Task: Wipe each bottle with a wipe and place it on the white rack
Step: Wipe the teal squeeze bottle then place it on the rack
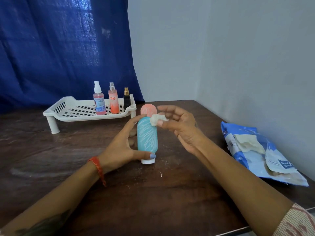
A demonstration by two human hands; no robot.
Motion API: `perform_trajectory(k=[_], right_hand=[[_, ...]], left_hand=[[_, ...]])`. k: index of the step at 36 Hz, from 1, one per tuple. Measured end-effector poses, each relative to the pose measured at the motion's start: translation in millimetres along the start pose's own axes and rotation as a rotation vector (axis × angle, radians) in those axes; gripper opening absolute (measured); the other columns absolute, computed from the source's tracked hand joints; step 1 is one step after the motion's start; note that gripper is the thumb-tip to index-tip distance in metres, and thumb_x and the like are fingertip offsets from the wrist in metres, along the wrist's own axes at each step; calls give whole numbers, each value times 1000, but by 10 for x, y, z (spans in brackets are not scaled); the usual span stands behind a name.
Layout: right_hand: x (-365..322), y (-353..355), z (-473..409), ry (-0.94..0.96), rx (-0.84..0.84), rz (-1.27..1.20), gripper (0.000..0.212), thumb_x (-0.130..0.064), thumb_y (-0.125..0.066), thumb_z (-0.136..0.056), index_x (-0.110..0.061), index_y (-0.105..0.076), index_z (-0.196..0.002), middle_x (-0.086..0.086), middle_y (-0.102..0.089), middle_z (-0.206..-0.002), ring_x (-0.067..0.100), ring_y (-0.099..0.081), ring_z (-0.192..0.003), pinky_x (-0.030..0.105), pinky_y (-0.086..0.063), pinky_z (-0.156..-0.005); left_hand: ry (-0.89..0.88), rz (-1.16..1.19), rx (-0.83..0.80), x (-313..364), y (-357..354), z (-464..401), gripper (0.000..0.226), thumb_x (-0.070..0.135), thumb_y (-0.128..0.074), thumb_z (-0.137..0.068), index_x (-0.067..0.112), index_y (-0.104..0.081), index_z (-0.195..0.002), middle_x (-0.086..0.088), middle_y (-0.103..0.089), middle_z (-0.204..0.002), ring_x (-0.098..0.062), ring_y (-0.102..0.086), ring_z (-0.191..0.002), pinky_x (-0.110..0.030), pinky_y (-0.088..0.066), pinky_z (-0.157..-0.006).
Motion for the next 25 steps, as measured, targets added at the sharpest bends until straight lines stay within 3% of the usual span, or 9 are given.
perform_trajectory(k=[6,12,18,25], right_hand=[[3,-20,-5,233,8,593,24,-16,-75,-76,-17,-71,-100,-4,-69,-97,9,-63,-86,18,-53,-73],[42,-64,-1,426,85,861,17,-22,-70,-82,-17,-70,-98,-5,-66,-93,6,-58,-78,16,-49,-66],[-27,-24,8,467,6,856,16,-20,-72,-80,-13,-70,-94,-4,-64,-87,7,-59,-74,12,-49,-64],[57,-38,-1,547,80,906,19,-19,-69,-83,-11,-70,-99,1,-67,-91,1,-54,-73,4,-44,-65]], left_hand=[[18,8,-6,17,6,-2,91,9,-83,-56,45,-37,-126,12,-54,-125,3,-58,-109,-16,-52,-77],[29,-3,-9,12,9,-7,97,9,-84,-55,38,-35,-133,7,-56,-127,-4,-61,-109,-19,-54,-77],[42,-10,-12,34,2,-8,97,15,-84,-52,43,-34,-131,10,-54,-129,-1,-59,-110,-17,-53,-78],[31,-18,-9,41,-7,-3,95,12,-84,-53,44,-34,-129,9,-53,-128,-2,-59,-110,-16,-53,-76]])
Point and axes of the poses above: each hand's wrist, its own z-axis away from the middle knuckle, its own y-axis out of the back of the hand, x = y × z, the point moved 2 cm from there along -z, towards the middle knuckle
